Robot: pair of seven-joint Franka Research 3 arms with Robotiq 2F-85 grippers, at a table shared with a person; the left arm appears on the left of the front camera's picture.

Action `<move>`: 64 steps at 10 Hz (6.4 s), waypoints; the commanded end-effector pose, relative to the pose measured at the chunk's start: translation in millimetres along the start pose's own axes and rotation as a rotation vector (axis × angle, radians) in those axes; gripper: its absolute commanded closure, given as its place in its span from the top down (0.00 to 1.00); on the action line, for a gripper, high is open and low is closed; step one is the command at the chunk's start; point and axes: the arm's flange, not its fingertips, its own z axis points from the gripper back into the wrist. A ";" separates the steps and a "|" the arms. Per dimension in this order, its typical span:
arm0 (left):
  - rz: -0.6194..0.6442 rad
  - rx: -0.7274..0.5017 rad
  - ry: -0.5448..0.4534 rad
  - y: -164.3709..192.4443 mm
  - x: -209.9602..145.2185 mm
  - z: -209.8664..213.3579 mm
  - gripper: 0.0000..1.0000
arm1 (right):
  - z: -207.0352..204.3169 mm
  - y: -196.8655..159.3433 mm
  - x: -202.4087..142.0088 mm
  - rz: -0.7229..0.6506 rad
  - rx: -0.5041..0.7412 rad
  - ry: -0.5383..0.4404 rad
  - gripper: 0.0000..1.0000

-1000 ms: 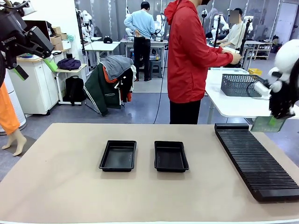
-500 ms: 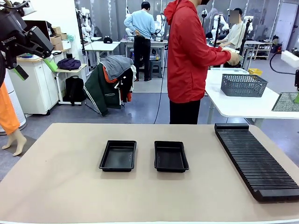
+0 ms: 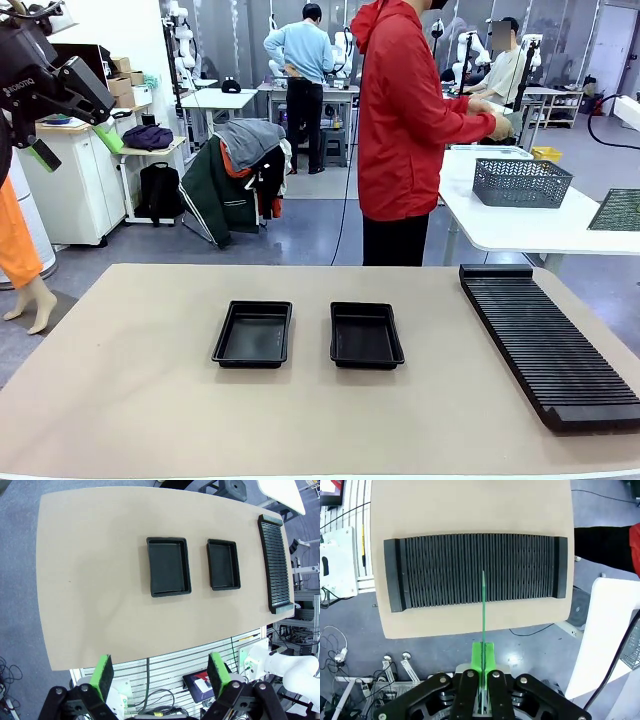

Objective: Inspect and transfer BCBs to ESD trays.
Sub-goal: Pick up the Blank PCB from the PCB Rack and place it in the left ESD tray.

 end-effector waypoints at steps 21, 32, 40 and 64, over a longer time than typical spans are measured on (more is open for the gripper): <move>0.002 0.000 0.000 0.7 -0.9 -0.8 1.00 | -108.9 -28.8 139.6 -1.067 0.467 -0.567 0.02; 0.002 0.000 0.000 0.7 -0.9 -0.8 1.00 | -302.3 -29.2 348.1 -1.300 0.832 -0.827 0.02; 0.002 0.000 0.000 0.7 -0.9 -0.8 1.00 | -358.3 -20.3 453.7 -1.475 0.904 -0.618 0.02; 0.002 0.000 0.000 0.7 -0.9 -0.8 1.00 | -401.6 15.2 504.5 -1.627 0.763 -0.439 0.02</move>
